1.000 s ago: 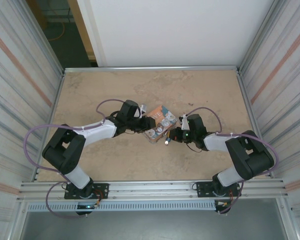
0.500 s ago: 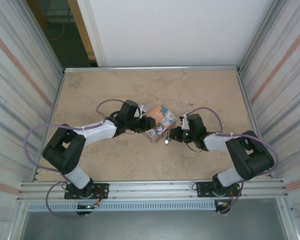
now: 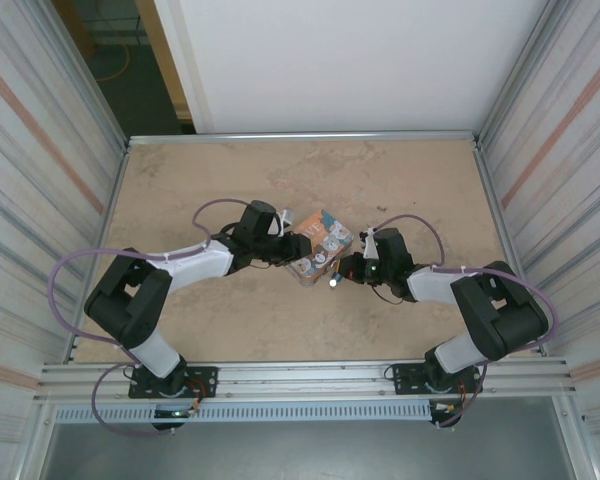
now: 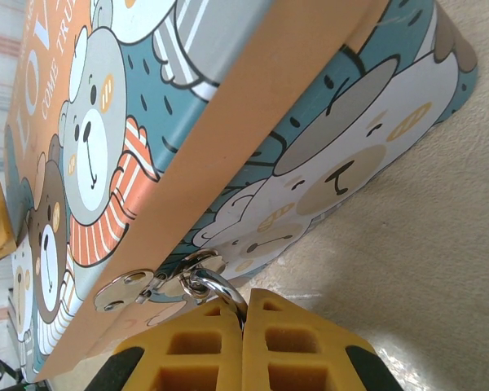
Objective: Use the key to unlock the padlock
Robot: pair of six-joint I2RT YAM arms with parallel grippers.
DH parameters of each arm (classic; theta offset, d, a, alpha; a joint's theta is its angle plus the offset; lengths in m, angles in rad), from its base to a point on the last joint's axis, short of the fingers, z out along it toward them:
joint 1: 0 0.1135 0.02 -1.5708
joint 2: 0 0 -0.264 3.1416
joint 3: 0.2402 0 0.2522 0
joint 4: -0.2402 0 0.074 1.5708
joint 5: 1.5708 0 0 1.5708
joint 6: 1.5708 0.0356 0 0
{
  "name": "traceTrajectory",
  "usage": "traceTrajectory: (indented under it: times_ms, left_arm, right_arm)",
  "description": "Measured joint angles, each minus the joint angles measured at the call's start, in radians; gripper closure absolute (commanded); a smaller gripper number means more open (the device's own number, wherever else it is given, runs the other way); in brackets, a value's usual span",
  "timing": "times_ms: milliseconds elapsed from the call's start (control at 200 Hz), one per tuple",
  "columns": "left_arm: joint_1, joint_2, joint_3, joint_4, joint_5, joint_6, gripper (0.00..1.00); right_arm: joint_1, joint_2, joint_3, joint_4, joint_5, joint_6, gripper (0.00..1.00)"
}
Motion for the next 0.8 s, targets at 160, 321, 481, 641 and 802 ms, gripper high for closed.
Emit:
traceTrajectory:
  times_ms: [160,321,481,641,802]
  left_arm:
    - [0.000,0.000,-0.004,0.008,0.000,0.000,0.68]
    - [0.000,0.000,-0.006,0.013,0.000,0.000,0.68]
    - [0.000,0.001,-0.006,0.014,0.000,0.000,0.68]
    - [0.000,0.001,-0.006,0.014,0.000,0.000,0.68]
    - [0.000,0.001,-0.006,0.014,0.000,0.000,0.68]
  right_arm:
    - [0.000,0.000,0.000,0.005,0.004,0.005,1.00]
    - [0.000,0.000,0.000,0.009,0.008,0.026,1.00]
    - [0.000,0.008,0.000,0.029,0.016,0.049,1.00]
    - [0.002,0.013,0.000,0.051,0.034,0.064,1.00]
    - [0.005,0.021,0.000,0.060,0.037,0.078,1.00]
